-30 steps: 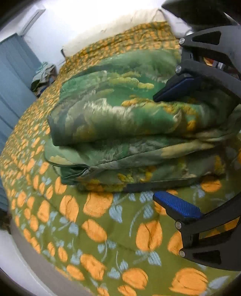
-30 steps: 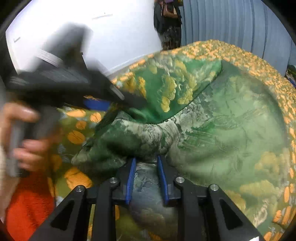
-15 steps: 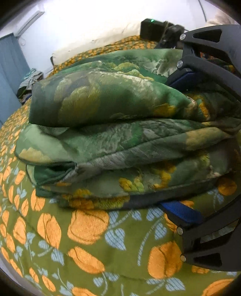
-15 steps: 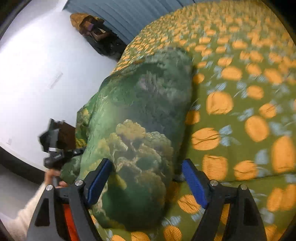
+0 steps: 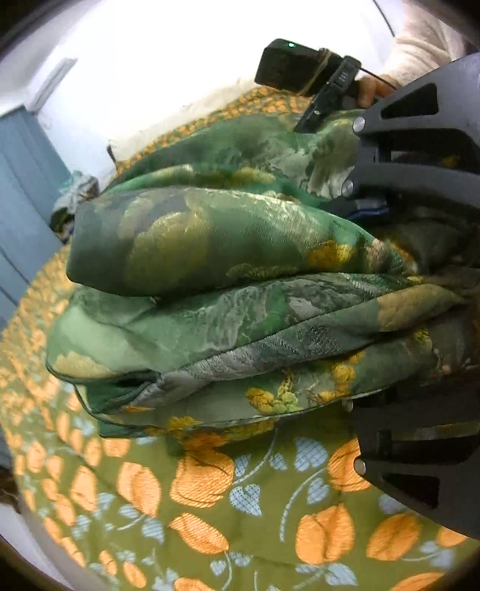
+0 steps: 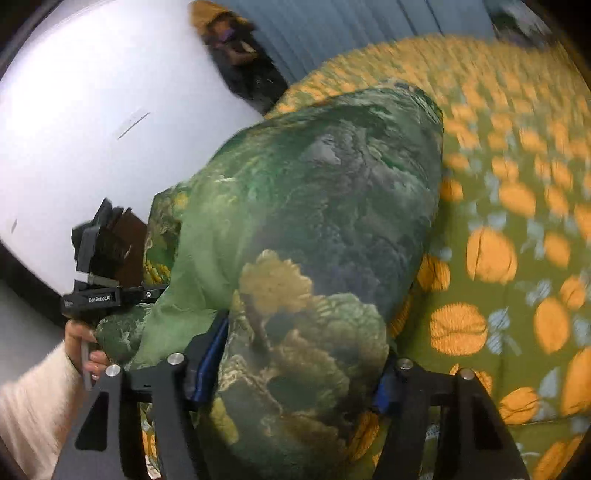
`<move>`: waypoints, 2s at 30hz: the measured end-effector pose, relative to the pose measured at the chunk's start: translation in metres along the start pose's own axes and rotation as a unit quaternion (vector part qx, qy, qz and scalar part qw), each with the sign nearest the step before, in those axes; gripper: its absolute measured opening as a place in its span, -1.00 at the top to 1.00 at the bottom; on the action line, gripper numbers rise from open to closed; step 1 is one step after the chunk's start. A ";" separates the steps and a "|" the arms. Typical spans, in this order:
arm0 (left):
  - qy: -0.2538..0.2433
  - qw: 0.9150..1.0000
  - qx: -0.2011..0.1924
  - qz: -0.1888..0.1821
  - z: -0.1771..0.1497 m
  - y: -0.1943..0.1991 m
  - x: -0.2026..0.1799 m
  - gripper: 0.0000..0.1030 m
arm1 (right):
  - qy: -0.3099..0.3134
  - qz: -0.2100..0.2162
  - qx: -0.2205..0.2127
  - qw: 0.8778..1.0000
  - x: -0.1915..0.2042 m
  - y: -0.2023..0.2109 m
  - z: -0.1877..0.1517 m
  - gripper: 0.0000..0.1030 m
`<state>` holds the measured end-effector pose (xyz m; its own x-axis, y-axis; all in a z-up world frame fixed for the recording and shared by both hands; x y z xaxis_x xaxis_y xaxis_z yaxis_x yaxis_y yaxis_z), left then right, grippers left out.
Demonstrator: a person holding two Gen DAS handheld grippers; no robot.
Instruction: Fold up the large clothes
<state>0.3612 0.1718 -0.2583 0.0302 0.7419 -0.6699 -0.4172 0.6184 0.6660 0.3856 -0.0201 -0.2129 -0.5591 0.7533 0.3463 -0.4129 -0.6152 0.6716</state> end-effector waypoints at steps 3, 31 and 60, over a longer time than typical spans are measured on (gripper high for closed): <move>-0.019 0.999 -0.024 -0.011 0.000 0.023 -0.019 -0.12 | 0.022 0.006 -0.035 0.999 0.012 0.028 0.017 -0.20; -0.045 0.991 -0.076 0.100 0.123 -0.088 -0.021 -0.98 | -0.138 0.028 0.002 0.990 -0.191 -0.070 0.110 -0.99; -0.159 0.870 -0.313 0.347 -0.004 0.026 -0.157 -0.99 | -0.001 -0.367 -0.099 0.925 -0.085 0.176 0.033 -1.00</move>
<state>0.3417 0.0706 -0.1371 -0.2193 0.9756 0.0130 -0.8447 -0.1965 0.4979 0.3840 -0.1845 -0.1020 -0.0746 0.9852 -0.1545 -0.8043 0.0321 0.5933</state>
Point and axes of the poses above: each gripper's, at about its wrist camera, not at the fingertips, and y roughly against the way its jaws point, x to its left, z to its top, the point moved 9 cm from there along -y, roughly the way its jaws point, and after that the axes turned 7 degrees about y, right-handed, at the moved point
